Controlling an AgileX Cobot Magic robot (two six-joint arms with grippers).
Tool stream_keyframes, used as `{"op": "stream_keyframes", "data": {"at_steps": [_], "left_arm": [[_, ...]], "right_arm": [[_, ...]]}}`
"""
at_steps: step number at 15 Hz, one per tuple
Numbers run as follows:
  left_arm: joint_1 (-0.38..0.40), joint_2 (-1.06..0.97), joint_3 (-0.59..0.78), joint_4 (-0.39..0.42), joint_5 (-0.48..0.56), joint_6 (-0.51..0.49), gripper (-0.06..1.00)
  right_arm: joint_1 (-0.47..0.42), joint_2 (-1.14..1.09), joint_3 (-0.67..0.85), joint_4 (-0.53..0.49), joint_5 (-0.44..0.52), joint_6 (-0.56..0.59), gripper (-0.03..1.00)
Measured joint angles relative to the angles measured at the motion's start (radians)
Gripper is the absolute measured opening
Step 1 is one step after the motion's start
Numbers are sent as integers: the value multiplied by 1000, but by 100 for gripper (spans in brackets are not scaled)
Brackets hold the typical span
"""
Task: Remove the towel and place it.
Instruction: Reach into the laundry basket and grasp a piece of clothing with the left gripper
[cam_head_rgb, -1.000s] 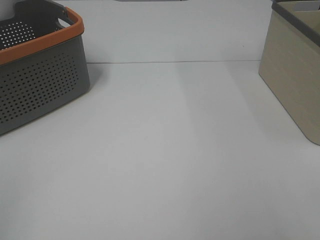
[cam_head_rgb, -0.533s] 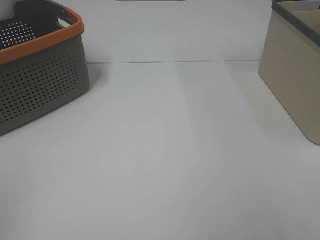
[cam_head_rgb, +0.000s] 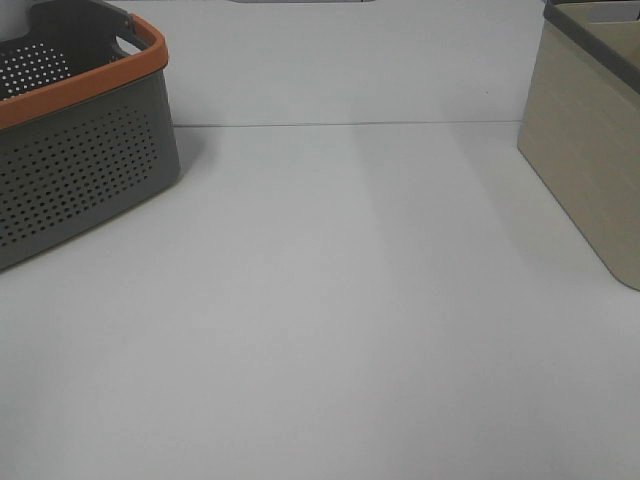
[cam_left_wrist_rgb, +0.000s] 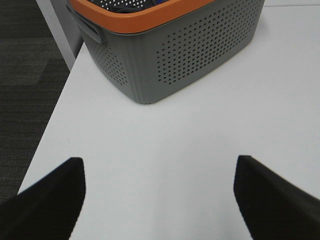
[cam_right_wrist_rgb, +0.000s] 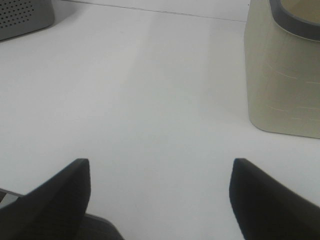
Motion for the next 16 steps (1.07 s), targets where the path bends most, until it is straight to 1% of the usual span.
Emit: {"op": "stream_keyframes", "data": {"at_steps": [3,7,11,14,16], "left_arm": [[0,0,0,-1,0,0,76],[0,0,0,18,-2,-50,76],[0,0,-5,21,-4,-53,76],[0,17,-47,24,-4,-55,76],[0,67,-83,25,-4,-62,76]], "right_arm": [[0,0,0,0,0,0,76],[0,0,0,0,0,0,76],[0,0,0,0,0,0,76],[0,0,0,0,0,0,76],[0,0,0,0,0,0,76]]}}
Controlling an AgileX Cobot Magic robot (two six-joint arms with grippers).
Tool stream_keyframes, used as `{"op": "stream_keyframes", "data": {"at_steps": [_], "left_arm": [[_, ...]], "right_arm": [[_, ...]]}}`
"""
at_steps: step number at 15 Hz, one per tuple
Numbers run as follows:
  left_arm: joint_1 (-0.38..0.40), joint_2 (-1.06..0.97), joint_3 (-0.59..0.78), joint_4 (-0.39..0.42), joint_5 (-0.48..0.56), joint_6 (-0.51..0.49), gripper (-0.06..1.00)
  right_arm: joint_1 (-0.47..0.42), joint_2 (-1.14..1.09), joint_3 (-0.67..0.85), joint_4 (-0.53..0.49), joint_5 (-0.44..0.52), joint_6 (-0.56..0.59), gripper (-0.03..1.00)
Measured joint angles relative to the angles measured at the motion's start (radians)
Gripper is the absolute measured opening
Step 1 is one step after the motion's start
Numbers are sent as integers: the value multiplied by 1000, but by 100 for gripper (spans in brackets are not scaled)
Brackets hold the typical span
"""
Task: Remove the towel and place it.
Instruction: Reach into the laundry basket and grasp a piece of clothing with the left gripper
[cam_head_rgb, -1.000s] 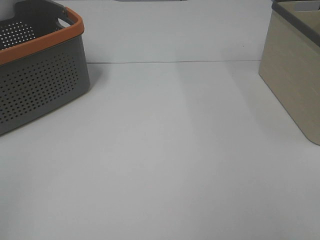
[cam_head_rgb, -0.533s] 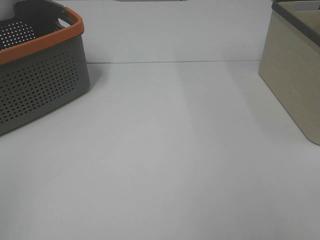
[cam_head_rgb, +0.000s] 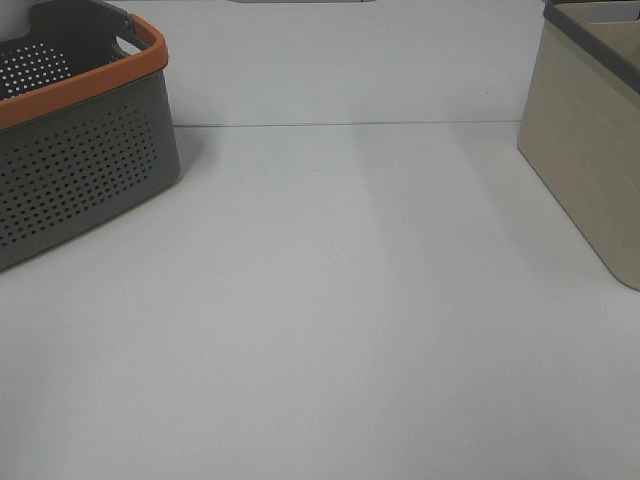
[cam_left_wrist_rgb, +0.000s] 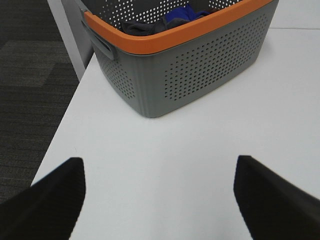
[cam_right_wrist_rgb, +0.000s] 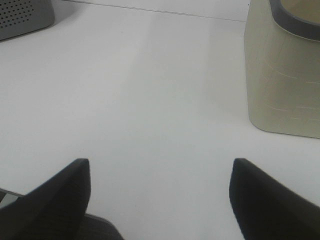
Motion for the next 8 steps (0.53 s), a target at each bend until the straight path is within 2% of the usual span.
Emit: {"op": "stream_keyframes", "data": {"at_steps": [5,8], "left_arm": [[0,219,-100,3,0,-19,76],[0,342,-145,11,-12,-71,76]], "right_arm": [[0,0,0,0,0,0,76],[0,0,0,0,0,0,76]]}}
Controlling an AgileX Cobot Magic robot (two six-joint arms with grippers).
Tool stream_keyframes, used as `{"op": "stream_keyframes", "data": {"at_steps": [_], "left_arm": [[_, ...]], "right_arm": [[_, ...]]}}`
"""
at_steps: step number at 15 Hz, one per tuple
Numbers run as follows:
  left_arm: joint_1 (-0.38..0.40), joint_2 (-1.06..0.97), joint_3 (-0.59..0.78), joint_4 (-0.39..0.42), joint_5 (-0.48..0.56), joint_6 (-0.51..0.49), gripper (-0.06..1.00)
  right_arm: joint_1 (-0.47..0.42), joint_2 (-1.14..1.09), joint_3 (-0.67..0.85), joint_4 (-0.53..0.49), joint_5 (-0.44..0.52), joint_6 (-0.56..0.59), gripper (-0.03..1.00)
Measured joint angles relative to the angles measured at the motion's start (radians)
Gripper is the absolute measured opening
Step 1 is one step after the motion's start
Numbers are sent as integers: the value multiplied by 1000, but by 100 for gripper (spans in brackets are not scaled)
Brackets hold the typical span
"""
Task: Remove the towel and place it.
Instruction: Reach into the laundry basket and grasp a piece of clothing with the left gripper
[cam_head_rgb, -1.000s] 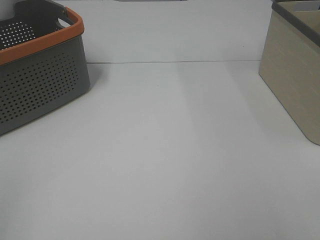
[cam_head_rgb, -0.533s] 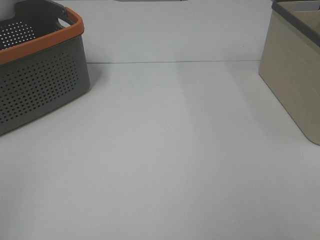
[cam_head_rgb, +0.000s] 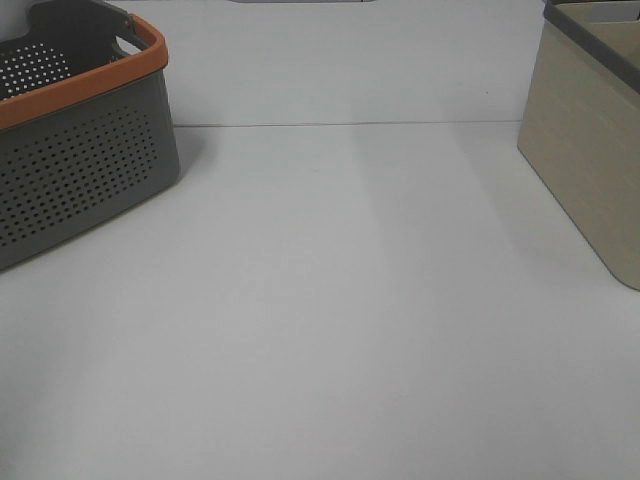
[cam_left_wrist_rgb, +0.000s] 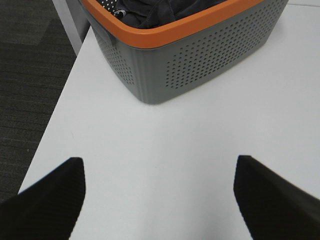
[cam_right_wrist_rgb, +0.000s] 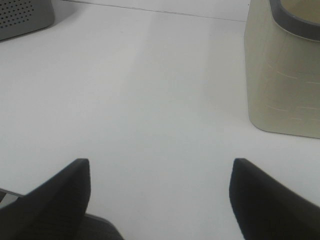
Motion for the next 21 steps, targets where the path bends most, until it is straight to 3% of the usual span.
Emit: {"op": "stream_keyframes", "data": {"at_steps": [4,14,21], "left_arm": [[0,129,-68,3,-65,-37,76],[0,568,-389,6,-76,-51,73],[0,827,-652,6,-79,-297,73]], "right_arm": [[0,0,0,0,0,0,76],[0,0,0,0,0,0,76],[0,0,0,0,0,0,76]]}}
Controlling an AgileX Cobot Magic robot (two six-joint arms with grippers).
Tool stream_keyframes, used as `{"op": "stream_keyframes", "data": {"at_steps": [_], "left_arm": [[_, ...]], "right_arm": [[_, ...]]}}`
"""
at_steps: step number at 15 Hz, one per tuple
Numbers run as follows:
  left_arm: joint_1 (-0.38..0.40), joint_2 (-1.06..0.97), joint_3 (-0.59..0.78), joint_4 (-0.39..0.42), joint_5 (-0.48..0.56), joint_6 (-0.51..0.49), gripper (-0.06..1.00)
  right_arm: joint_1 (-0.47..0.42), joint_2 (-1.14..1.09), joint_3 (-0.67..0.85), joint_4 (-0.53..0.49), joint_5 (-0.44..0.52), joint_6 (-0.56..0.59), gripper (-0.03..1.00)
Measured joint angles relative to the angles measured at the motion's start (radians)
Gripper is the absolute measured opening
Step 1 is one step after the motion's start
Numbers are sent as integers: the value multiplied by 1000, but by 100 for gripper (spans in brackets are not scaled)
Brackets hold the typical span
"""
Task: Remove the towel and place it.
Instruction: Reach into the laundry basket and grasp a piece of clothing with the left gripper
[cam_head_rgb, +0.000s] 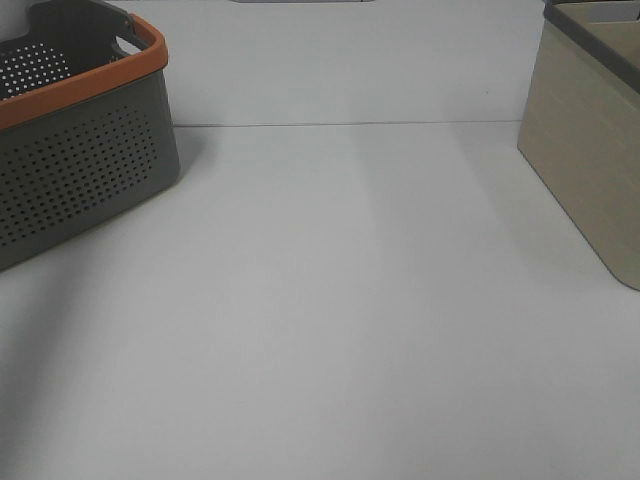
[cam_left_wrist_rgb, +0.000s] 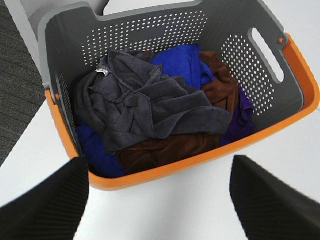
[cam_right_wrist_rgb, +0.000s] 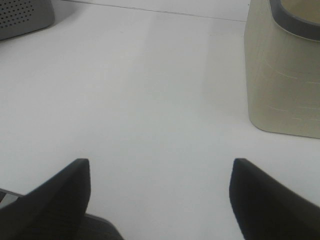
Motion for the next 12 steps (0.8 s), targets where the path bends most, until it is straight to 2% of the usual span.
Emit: {"op": "stream_keyframes", "data": {"at_steps": [3,6,7,8,12], "left_arm": [[0,99,-65,19,-3,-67,73],[0,226,-130,65,-6,-185,73],[0,294,-145,71,-15,-262,73],[0,312,-145,71,-21,-284,73],[0,435,-145,78,-102,-404,73]], "right_arm": [[0,0,0,0,0,0,76],[0,0,0,0,0,0,76],[0,0,0,0,0,0,76],[0,0,0,0,0,0,76],[0,0,0,0,0,0,76]]}}
